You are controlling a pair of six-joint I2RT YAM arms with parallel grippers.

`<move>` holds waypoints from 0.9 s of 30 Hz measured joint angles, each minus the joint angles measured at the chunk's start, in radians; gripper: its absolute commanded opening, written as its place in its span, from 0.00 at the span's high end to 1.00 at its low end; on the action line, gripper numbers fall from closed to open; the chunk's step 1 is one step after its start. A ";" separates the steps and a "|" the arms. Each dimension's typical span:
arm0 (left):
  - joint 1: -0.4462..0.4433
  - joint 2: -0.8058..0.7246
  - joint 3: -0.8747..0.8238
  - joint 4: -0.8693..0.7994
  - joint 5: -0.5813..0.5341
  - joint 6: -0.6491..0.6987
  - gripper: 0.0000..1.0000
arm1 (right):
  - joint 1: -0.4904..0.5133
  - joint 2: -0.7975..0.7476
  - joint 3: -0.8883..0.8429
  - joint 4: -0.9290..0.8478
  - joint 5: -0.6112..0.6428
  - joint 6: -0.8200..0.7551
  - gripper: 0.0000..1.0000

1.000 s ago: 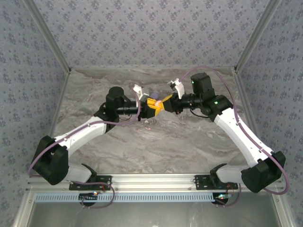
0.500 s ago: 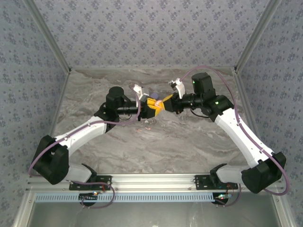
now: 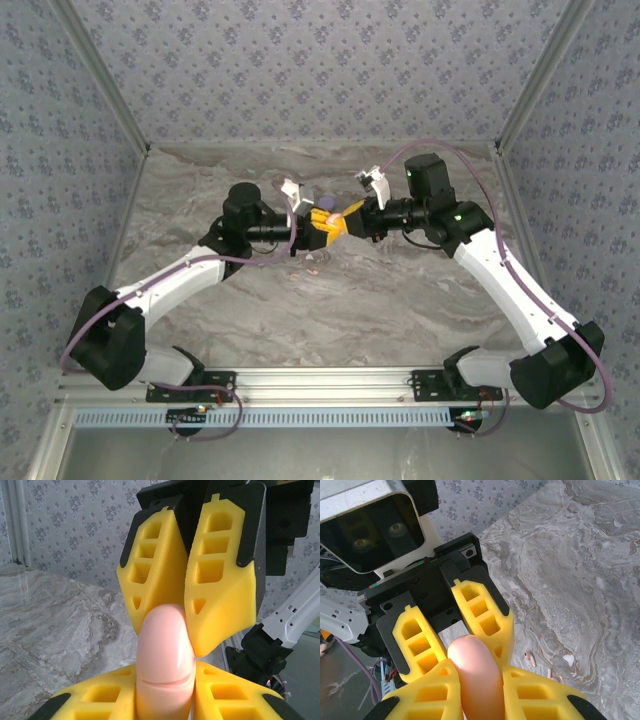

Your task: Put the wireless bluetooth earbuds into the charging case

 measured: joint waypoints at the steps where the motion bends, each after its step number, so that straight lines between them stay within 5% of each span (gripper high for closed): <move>1: 0.000 0.000 0.000 0.000 0.003 0.000 0.81 | 0.000 0.000 0.000 0.000 -0.001 0.000 0.87; 12: 0.000 0.000 0.000 -0.010 0.015 0.042 0.88 | 0.000 0.000 0.000 -0.009 -0.010 0.000 0.83; 27: -0.019 -0.045 -0.055 -0.068 -0.001 0.193 0.90 | 0.010 0.000 0.000 -0.045 0.071 -0.002 0.55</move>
